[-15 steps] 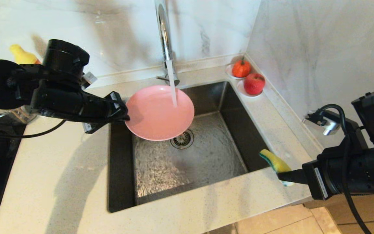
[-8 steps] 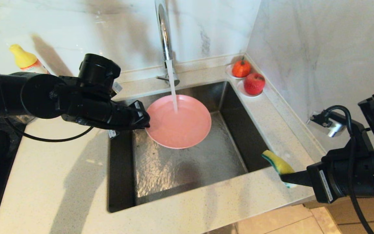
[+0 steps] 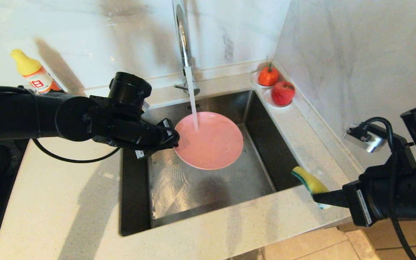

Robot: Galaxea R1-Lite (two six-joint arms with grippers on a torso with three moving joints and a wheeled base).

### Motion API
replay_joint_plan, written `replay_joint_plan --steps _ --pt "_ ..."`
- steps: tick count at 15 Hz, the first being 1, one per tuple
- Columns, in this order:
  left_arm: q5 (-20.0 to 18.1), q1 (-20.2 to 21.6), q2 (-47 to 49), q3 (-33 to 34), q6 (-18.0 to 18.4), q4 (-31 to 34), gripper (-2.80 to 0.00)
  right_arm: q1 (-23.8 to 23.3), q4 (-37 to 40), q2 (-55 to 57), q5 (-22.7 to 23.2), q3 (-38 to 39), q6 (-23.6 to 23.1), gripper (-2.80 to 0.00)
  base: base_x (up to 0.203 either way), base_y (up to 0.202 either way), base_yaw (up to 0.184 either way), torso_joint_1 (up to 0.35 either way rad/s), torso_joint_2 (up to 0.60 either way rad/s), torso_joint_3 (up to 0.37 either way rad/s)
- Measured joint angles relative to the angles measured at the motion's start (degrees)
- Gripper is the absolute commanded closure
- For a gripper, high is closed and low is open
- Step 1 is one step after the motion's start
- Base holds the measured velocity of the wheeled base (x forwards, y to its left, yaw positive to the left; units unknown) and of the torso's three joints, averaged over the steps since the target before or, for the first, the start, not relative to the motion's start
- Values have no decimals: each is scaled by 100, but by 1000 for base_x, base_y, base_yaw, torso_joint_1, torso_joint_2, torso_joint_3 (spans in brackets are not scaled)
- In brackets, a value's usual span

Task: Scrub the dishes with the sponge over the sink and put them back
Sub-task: Wash the plate

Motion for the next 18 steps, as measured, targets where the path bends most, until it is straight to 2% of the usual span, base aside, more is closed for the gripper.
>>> replay_joint_plan --steps 2,4,7,11,14,16,18 --pt "9 4 38 0 -145 -135 0 0 -2 -4 2 21 1 0 0 0 0 0 0 0" --pt "78 4 52 71 -138 -124 0 -2 -7 -11 2 37 2 0 0 0 0 0 0 0" --pt "728 99 7 348 85 -117 0 -3 -11 -20 2 56 2 0 0 0 0 0 0 0" --pt "1100 480 -431 675 646 -139 0 6 -14 -23 9 96 2 0 0 0 0 0 0 0" --pt "1546 776 -862 731 1144 -140 0 6 -16 -23 2 161 6 0 0 0 0 0 0 0" --pt "1830 1026 -1216 831 1579 -191 0 0 -18 -22 -5 200 9 0 0 0 0 0 0 0" --pt "1958 1354 -1569 1192 2104 -642 0 0 -22 -20 -6 269 17 0 0 0 0 0 0 0"
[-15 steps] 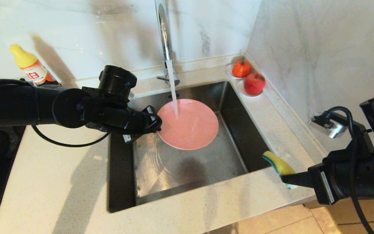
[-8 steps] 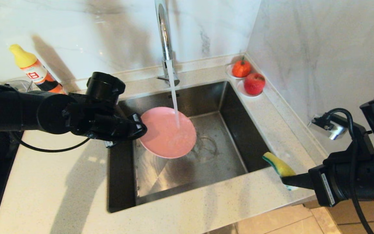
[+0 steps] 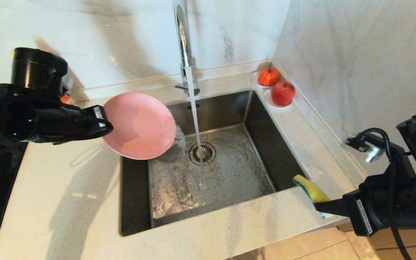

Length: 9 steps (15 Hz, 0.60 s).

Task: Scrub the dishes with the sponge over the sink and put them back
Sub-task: Wash the plate

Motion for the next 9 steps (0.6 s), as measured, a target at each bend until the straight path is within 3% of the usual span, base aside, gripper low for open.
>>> replay_joint_plan --steps 2,6,9 --pt "70 195 -310 570 561 -843 0 -2 -16 0 4 82 -4 0 0 0 0 0 0 0" --pt "131 340 -812 1819 1883 -3170 0 6 -19 0 6 115 -6 0 0 0 0 0 0 0" --pt "97 364 -982 2375 2313 -4891 0 6 -17 2 0 118 -9 0 0 0 0 0 0 0"
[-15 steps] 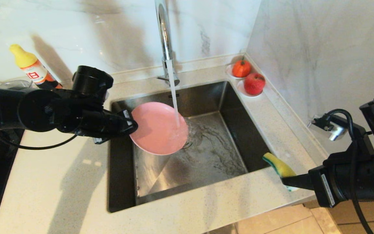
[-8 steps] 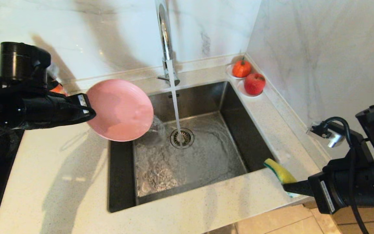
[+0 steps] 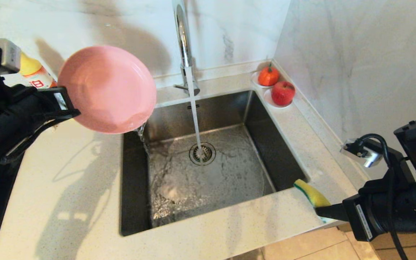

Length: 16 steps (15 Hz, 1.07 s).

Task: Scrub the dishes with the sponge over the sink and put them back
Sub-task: Wash the plate, then wipe the plate

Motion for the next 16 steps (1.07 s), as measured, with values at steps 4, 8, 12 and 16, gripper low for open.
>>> replay_joint_plan --steps 4,8,12,16 --pt "-229 -28 -272 306 26 -957 0 0 -1 11 13 -22 -5 0 0 0 0 0 0 0" --pt "-527 -97 -507 738 79 -1749 0 0 -2 44 18 -24 -5 0 0 0 0 0 0 0" --pt "-835 -122 -667 975 441 -2355 0 2 0 72 19 7 0 0 0 0 0 0 0 0" --pt "-892 -159 -952 978 298 -1555 0 0 0 28 24 7 2 0 0 0 0 0 0 0"
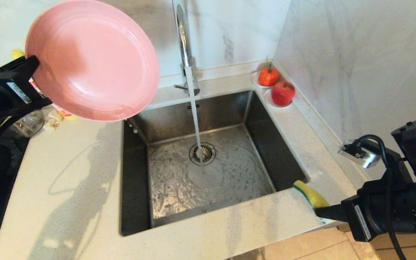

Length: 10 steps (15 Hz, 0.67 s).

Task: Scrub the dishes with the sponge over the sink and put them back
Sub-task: Wipe the plate

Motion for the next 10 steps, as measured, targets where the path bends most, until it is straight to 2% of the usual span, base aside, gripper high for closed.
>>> replay_joint_plan --steps 1,3,5,6,7,10 --pt "-7 -36 -69 -57 -122 207 0 2 1 -37 10 -15 1 0 0 0 0 0 0 0" --pt "-163 -178 -255 -341 -770 1102 0 33 4 -220 133 -164 -2 0 0 0 0 0 0 0" --pt "-722 -364 -525 -763 -1688 2441 0 50 37 -472 379 -316 0 0 0 0 0 0 0 0" --pt "-974 -519 -633 -907 -2027 2949 0 60 67 -606 545 -395 0 0 0 0 0 0 0 0" --pt "-1025 -682 -707 -987 -2144 3265 0 60 75 -737 712 -484 0 0 0 0 0 0 0 0" --pt "-1053 -1091 -786 -1174 -2126 3566 0 61 96 -1045 1089 -772 0 0 0 0 0 0 0 0"
